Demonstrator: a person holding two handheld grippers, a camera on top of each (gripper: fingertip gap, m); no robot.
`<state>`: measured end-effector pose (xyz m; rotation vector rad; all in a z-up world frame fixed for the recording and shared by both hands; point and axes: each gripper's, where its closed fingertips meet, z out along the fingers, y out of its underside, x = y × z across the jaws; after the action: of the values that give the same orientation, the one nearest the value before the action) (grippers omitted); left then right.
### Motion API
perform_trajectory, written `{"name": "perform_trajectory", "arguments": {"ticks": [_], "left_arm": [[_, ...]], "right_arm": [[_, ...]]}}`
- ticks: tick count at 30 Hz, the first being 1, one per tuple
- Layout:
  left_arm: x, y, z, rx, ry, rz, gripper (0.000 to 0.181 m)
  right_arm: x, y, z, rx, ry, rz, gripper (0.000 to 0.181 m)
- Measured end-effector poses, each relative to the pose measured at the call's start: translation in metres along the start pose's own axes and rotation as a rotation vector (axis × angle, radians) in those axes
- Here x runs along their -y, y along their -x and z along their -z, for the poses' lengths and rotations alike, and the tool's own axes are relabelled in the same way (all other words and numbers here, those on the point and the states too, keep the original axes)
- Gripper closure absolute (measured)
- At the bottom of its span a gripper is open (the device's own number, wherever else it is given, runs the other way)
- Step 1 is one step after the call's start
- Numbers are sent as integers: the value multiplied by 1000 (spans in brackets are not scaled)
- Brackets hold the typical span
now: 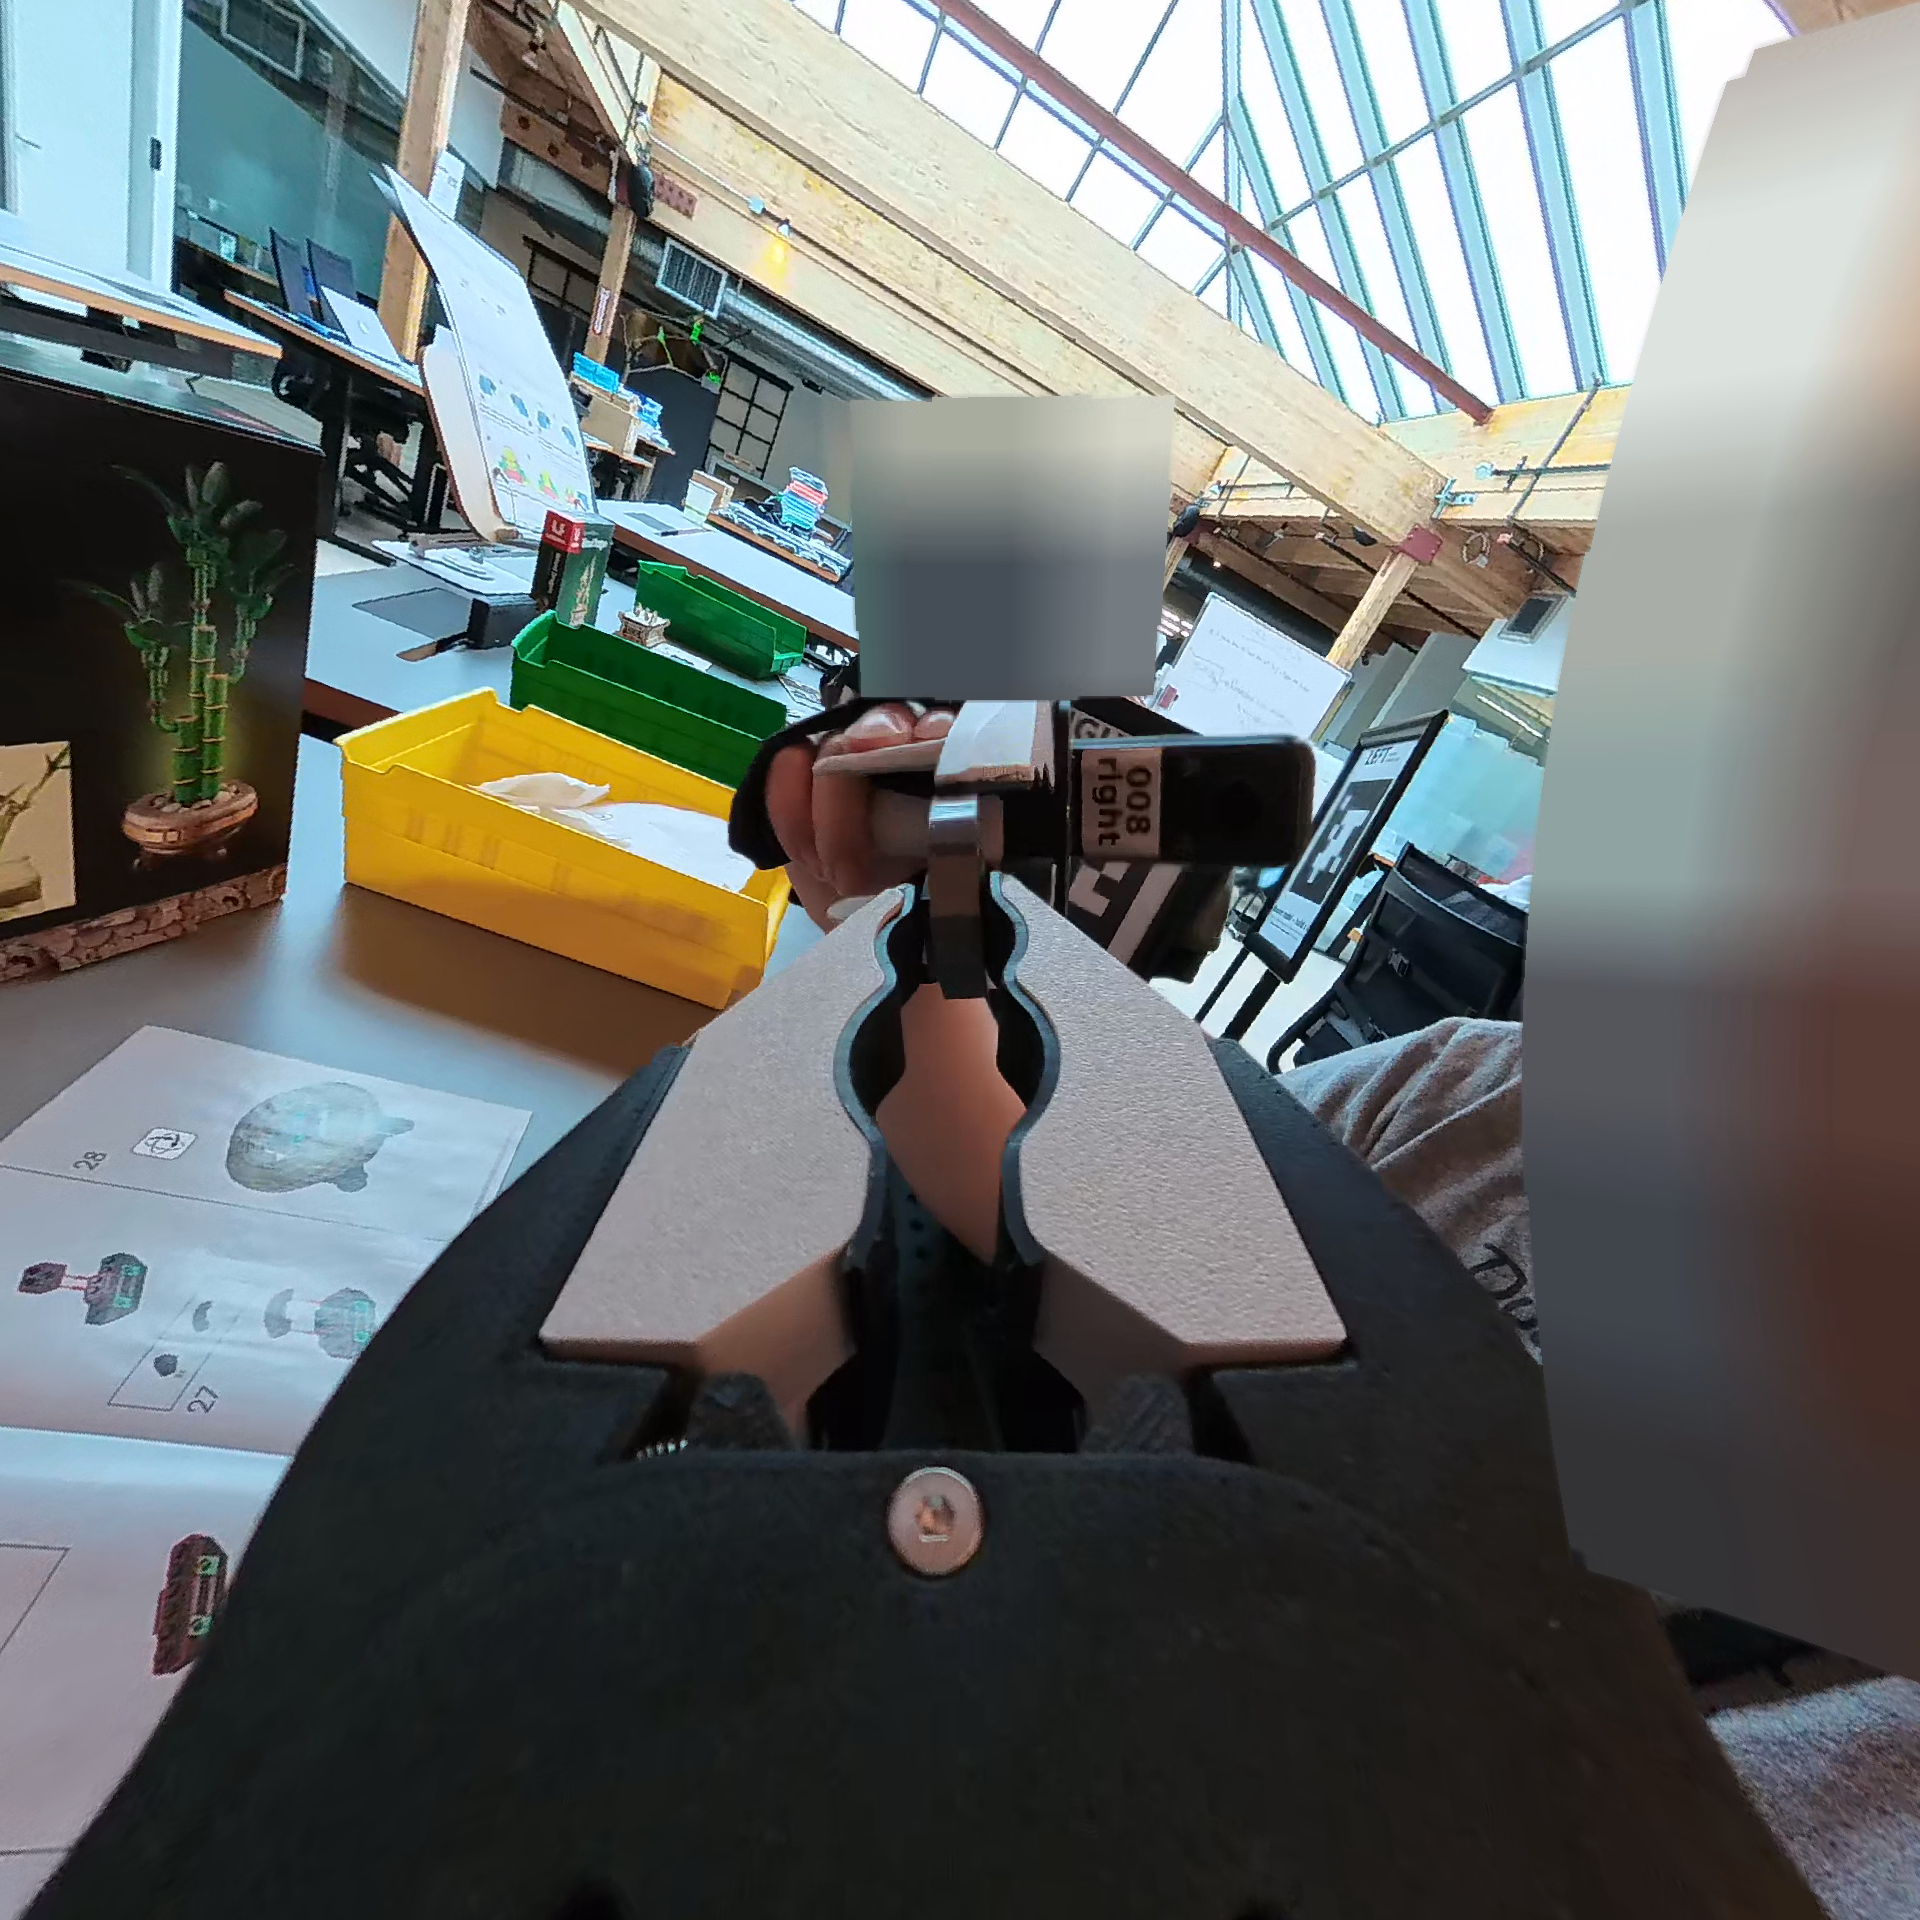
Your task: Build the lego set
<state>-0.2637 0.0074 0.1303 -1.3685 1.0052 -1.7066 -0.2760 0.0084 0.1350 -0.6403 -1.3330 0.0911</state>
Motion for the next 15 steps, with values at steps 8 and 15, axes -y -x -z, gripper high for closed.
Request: {"name": "perform_trajectory", "arguments": {"ticks": [8,15], "left_arm": [[-9,11,-4,70,49,-34,173],[-10,7,-6,53,50,-34,173]], "right_arm": [[-9,2,-5,8,90,44,137],[-6,8,-3,43,82,40,149]]}}
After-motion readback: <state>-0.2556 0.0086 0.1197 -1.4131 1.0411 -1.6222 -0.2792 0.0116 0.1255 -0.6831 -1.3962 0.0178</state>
